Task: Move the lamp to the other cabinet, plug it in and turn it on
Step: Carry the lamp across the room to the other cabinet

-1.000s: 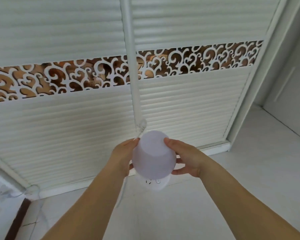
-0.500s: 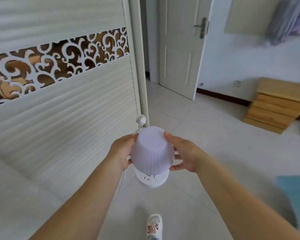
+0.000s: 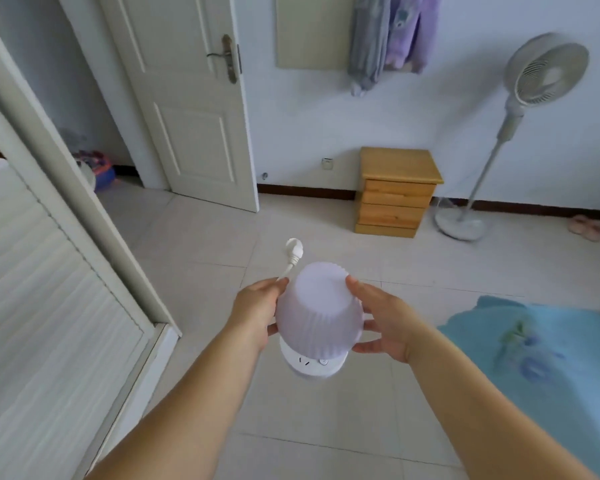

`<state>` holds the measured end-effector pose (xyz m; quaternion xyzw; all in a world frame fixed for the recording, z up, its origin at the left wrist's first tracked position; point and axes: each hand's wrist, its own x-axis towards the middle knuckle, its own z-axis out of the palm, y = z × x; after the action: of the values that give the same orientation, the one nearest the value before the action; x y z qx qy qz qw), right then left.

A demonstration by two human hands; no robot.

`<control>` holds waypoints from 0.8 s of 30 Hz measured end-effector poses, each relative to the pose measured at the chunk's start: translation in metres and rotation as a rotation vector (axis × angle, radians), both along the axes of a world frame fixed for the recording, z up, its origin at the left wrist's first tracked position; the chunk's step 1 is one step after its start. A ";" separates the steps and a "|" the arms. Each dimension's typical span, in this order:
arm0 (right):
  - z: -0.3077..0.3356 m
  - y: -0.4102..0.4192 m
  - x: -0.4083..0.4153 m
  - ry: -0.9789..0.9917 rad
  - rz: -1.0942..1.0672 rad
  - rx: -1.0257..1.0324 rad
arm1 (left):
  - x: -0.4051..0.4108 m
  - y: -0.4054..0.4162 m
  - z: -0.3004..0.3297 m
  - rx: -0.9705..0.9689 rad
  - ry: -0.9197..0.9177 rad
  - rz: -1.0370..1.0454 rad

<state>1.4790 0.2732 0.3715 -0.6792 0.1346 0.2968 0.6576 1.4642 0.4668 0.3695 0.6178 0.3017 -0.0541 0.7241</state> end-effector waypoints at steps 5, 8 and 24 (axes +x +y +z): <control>-0.017 -0.049 0.084 0.053 -0.090 -0.024 | 0.096 -0.047 -0.018 0.002 0.034 -0.109; -0.022 -0.077 0.146 0.065 -0.103 -0.021 | 0.157 -0.076 -0.022 0.003 0.036 -0.114; -0.017 -0.166 0.441 0.033 -0.142 -0.014 | 0.456 -0.158 -0.014 -0.038 0.054 -0.144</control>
<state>1.9196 0.1071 0.3540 -0.6676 0.1955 0.2597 0.6698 1.9202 0.3089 0.3554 0.6225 0.2745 -0.1284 0.7216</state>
